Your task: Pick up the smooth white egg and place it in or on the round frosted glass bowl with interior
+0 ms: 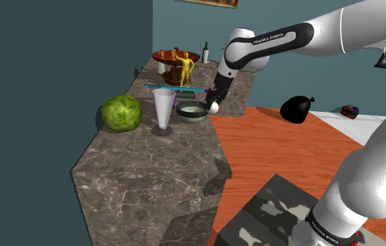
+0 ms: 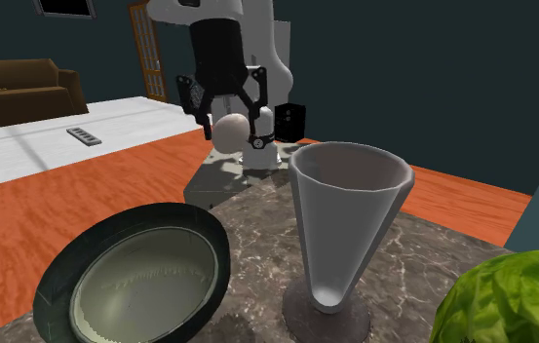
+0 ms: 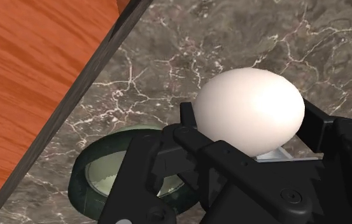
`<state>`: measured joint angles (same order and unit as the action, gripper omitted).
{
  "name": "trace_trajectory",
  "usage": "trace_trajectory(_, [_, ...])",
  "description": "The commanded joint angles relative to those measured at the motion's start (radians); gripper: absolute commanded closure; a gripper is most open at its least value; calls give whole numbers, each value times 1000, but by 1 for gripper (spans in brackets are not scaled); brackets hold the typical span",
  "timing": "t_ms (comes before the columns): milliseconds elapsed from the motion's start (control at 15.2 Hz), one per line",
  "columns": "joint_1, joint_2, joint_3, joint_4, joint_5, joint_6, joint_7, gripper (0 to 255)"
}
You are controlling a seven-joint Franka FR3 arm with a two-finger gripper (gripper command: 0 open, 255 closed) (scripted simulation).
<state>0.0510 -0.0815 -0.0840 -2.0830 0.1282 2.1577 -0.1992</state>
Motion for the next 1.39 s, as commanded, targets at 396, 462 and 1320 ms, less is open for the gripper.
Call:
trace_trajectory(396, [-16, 145, -19, 225, 15, -85, -30, 255])
trace_trajectory(462, [-21, 184, -22, 275, 20, -98, -39, 255])
trace_trajectory(1320, [-108, 687, -31, 991, 75, -322, -91, 255])
